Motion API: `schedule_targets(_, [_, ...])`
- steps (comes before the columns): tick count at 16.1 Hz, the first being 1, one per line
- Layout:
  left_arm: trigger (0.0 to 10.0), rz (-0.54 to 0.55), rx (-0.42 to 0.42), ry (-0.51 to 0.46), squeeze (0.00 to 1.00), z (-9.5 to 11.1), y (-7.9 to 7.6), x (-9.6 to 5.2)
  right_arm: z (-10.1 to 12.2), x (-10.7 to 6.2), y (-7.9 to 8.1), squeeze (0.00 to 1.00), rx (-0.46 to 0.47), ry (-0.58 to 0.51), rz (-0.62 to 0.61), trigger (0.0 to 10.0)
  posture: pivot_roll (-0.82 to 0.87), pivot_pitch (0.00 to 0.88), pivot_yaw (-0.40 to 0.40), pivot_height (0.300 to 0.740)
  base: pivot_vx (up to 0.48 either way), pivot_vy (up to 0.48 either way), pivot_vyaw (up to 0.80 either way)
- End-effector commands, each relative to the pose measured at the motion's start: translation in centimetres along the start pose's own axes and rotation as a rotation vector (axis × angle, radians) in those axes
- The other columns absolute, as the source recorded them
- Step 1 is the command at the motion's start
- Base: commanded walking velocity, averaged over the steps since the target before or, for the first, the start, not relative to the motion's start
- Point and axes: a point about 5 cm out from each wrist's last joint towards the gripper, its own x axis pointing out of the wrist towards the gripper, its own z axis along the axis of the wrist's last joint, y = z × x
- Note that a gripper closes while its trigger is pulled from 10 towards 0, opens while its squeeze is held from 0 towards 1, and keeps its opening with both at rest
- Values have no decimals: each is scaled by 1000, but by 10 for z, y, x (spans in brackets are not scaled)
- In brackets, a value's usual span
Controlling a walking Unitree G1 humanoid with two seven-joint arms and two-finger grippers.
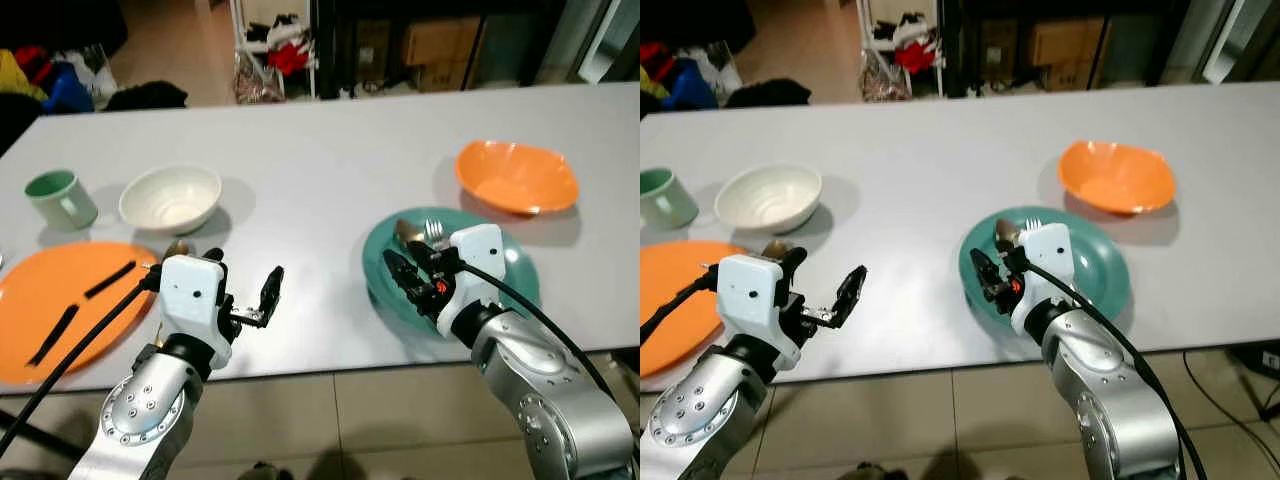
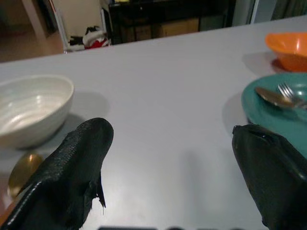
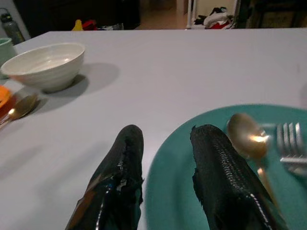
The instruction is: Setting the table
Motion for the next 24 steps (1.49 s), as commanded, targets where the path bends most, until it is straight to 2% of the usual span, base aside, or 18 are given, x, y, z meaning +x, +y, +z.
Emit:
schedule_targets(1, [10000, 10, 11, 1, 0, 1, 0, -2, 0, -1, 2, 0, -3, -9, 9, 10000, -59, 0, 73, 740, -262, 0, 0])
schedule_targets(20, [10000, -3, 20, 25, 0, -1, -1, -5, -11, -5, -1, 0, 22, 5, 3, 10000, -55, 5, 74, 740, -252, 0, 0])
schedule_targets(24, [10000, 0, 20, 27, 0, -1, -1, -6, -11, -4, 0, 0, 13, 9, 22, 10000, -52, 3, 67, 740, 0, 0, 0])
